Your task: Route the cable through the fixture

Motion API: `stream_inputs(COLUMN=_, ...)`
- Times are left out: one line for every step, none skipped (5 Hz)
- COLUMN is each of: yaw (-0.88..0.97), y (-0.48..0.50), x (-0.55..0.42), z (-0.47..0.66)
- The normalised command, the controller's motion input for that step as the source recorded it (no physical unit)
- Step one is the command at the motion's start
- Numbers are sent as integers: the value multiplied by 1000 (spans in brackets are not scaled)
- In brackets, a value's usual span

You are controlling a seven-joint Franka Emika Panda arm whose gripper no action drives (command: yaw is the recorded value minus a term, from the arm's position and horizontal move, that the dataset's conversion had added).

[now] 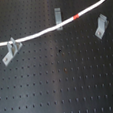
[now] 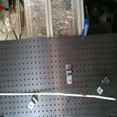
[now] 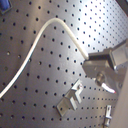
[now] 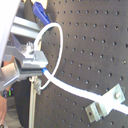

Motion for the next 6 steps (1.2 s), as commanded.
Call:
stream_inputs(yaw=0, y=-9, x=-6, z=-1)
stream_inputs(yaw=-23, y=-92, x=-110, z=184)
stream_inputs(yaw=0, y=-379, x=-390, z=331)
stream_inputs(yaw=0, y=-161, x=-481, z=220)
stream_inputs(yaw=31, y=-17, x=-457, z=11)
stream_inputs(yaw=0, y=87, x=-564, z=36)
